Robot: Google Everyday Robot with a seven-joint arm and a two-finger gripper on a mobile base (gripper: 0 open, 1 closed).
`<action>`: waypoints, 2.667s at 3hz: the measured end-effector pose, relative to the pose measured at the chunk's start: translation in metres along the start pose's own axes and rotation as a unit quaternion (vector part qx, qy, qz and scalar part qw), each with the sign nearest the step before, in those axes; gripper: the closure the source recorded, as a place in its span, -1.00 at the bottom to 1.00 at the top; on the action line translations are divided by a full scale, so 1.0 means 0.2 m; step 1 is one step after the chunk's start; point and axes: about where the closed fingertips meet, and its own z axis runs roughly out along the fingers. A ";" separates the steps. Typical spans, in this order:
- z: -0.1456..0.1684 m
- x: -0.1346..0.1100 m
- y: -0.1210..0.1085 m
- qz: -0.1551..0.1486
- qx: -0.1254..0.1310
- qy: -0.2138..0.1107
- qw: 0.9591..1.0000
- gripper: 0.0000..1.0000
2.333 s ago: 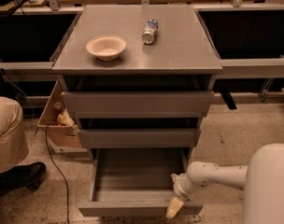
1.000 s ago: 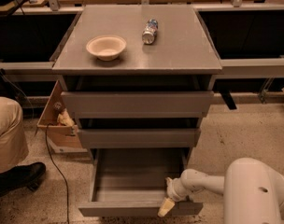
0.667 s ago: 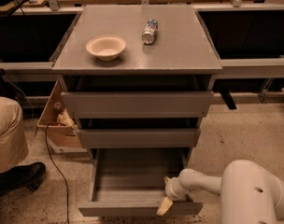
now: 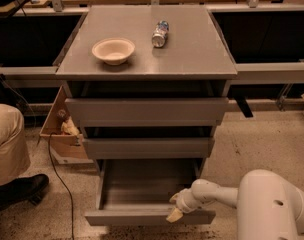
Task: Close bottom drawer
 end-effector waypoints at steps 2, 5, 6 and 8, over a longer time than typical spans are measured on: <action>0.02 -0.08 -0.13 -0.018 0.015 0.000 1.000 -0.52; 0.07 -0.31 -0.54 -0.078 0.059 0.001 0.995 -1.00; 0.05 -0.32 -0.53 -0.088 0.057 0.000 0.994 -1.00; -0.02 -0.30 -0.46 -0.090 0.036 -0.011 0.995 -1.00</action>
Offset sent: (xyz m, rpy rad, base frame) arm 0.1245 0.0176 0.0092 -0.0525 -0.1734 0.0563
